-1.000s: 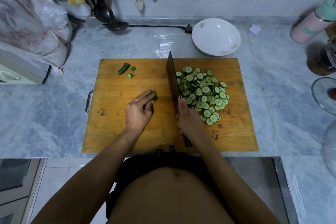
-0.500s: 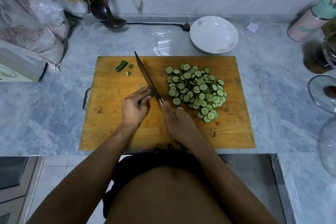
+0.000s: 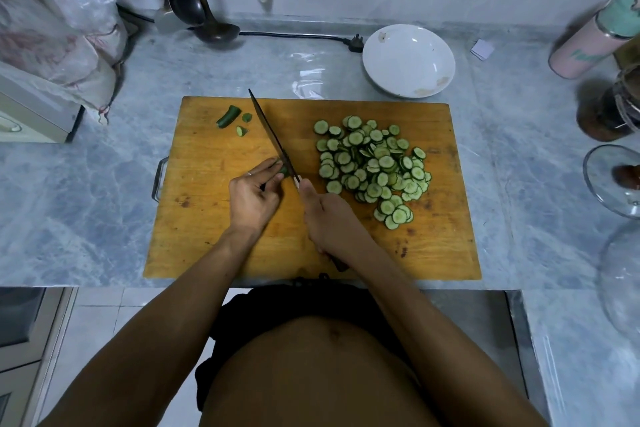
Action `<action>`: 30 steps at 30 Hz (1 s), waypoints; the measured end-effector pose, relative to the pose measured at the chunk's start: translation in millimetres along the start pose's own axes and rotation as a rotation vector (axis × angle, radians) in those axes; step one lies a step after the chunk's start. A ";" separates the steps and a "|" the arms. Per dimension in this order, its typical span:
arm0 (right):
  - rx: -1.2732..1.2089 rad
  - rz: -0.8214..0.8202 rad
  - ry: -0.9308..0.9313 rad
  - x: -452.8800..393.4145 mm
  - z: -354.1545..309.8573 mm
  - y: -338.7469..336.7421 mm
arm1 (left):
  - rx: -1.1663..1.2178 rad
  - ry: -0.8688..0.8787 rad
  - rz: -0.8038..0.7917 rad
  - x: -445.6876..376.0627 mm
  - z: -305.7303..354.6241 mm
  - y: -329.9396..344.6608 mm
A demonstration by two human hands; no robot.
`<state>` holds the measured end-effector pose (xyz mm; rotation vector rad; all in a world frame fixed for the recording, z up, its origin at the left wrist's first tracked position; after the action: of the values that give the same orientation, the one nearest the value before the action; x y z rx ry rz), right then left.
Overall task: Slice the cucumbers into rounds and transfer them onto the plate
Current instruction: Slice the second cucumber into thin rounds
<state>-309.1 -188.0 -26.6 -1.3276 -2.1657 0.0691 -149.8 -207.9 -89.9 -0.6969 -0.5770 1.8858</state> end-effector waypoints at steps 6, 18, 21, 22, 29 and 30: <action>0.059 0.037 0.054 -17.8 11.3 17.4 | -0.020 0.017 -0.002 4.1 4.2 -1.9; -0.237 0.150 0.164 3.2 30.6 -16.8 | -0.064 0.056 -0.030 10.8 -3.0 -0.3; -0.197 0.138 0.121 9.1 29.5 -25.8 | -0.055 0.083 -0.045 10.6 3.8 3.4; -0.185 0.132 0.102 12.1 28.1 -26.7 | -0.052 0.087 -0.049 11.1 5.5 5.0; -0.135 0.078 0.024 26.9 16.7 -22.9 | -0.123 0.084 -0.102 8.3 3.5 11.2; -0.129 0.071 0.023 28.1 15.5 -21.0 | -0.140 0.095 -0.103 8.2 3.5 11.1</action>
<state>-342.8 -171.2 -19.5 -1.4709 -2.1340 -0.0589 -162.1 -204.9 -96.4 -0.8279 -0.6759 1.7194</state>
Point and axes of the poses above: each hand's wrist, its own x-axis away from the middle knuckle, its own y-axis out of the palm, z = x × y, the point moved 5 cm from there along -x, towards the middle knuckle, and after that the axes turned 6 degrees about -x, right-handed, at the moved point
